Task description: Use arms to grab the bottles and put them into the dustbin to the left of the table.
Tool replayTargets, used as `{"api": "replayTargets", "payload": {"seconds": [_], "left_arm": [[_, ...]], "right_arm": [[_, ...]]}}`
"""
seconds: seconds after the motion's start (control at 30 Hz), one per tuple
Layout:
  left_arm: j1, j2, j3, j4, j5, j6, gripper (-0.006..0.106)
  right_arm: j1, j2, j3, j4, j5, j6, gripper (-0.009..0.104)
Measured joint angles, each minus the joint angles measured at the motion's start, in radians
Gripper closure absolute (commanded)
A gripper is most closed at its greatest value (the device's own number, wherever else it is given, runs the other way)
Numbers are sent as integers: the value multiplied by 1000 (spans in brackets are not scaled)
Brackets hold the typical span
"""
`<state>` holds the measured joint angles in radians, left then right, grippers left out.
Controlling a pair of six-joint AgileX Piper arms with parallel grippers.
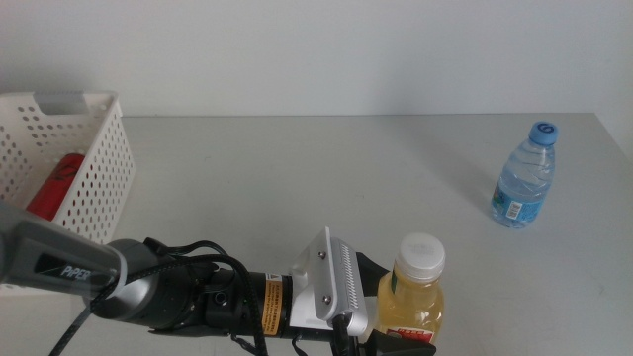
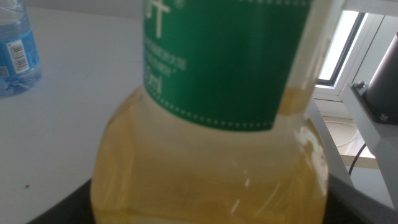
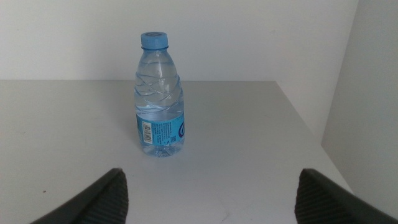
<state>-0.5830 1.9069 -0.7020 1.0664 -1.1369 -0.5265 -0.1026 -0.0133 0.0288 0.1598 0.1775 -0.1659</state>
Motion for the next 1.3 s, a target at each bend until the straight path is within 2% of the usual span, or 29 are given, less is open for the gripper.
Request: {"api": "replayTargets", "payload": {"seconds": [0.43,0.57,0.67,0.77,0.8,0.83,0.9,1.07,1.3], "left_arm": [[-41,19,-19,-44,3,13,11],[-54,19,-19,-54,3,17,16],[-57,19,-19,-55,3,19,28],[-58,19,-19,-56,3,20,49],[-58,19,-19,-56,4,21,57],[-58,19,-19,-56,4,20,77],[-58,19,-19,-56,5,9,87],[-61,-22,-18,-35,61,-36,99],[-65,-232,-14,-15,299,-101,100]], "right_arm": [[0,0,0,0,0,0,20],[0,0,0,0,0,0,20],[0,0,0,0,0,0,20],[0,0,0,0,0,0,20],[0,0,0,0,0,0,20],[0,0,0,0,0,0,20],[0,0,0,0,0,0,20],[0,0,0,0,0,0,20],[0,0,0,0,0,0,20]]}}
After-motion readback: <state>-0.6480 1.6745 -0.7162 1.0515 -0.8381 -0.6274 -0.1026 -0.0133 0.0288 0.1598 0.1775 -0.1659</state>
